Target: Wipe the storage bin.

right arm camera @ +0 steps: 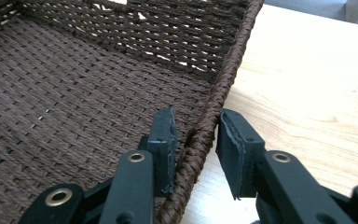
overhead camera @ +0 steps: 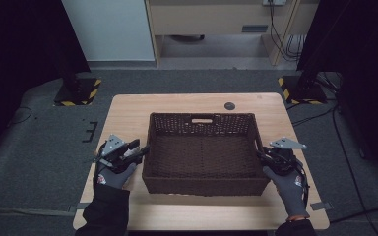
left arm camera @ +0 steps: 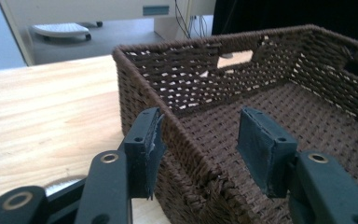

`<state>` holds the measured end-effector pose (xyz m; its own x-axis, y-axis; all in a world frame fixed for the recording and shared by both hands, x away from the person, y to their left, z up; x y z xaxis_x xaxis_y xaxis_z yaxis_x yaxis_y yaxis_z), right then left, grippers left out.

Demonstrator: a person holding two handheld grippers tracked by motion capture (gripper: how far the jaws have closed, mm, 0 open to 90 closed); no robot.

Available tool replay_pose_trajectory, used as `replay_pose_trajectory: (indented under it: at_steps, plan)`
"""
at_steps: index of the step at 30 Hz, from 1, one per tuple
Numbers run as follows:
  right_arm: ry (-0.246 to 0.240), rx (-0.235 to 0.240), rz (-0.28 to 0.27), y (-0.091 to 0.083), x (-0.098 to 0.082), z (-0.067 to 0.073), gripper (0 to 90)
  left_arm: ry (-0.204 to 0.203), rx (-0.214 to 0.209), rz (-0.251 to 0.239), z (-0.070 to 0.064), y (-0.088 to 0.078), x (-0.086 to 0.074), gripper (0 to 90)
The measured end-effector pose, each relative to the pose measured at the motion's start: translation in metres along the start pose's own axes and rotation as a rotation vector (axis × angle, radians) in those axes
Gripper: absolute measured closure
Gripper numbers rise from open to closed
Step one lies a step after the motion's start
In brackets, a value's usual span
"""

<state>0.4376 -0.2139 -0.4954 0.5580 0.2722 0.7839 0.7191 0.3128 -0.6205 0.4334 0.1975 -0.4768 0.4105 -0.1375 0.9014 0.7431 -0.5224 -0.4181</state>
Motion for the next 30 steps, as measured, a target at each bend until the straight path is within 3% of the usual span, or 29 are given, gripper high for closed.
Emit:
replay_pose_trajectory:
  at_steps: [4,8,12,19,21,25,28,30]
  plan:
    - [-0.008,-0.007,-0.006,-0.001,0.001,-0.001,61.7,0.032,0.002,0.065,-0.004,0.009,-0.014,50.6]
    - [0.014,0.006,-0.019,-0.008,0.001,-0.002,58.6,0.067,0.004,0.105,-0.008,0.015,-0.023,52.1]
    - [0.005,0.014,0.005,-0.009,-0.003,0.002,66.2,0.048,0.006,0.106,-0.009,0.014,-0.025,53.6]
    - [0.0,-0.002,0.016,-0.004,-0.001,-0.001,69.1,0.022,-0.009,0.099,-0.009,0.013,-0.019,49.8]
    - [0.002,-0.005,0.012,-0.001,0.002,-0.003,69.5,0.021,0.011,0.059,-0.005,0.011,-0.01,48.3]
    - [-0.001,0.007,0.01,0.002,0.004,-0.006,69.4,0.021,0.037,0.04,0.002,0.009,-0.003,48.2]
    - [-0.007,-0.001,-0.001,0.002,0.005,-0.006,68.5,0.027,0.016,0.059,0.003,0.019,-0.011,49.3]
    - [-0.01,-0.005,-0.008,0.0,0.006,-0.006,66.3,0.008,-0.018,0.05,0.001,0.023,-0.013,51.8]
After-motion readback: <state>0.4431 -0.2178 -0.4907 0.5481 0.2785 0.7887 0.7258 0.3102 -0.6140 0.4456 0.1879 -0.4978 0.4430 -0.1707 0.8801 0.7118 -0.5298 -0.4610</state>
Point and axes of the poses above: each handheld gripper's, and its own axes: y roughly forward along the jaws, x roughly out of its top, z roughly to its left, the point moved 9 cm from there along y, roughly forward along the jaws, and after that the axes turned 1 degree about z, right-handed, at the moved point
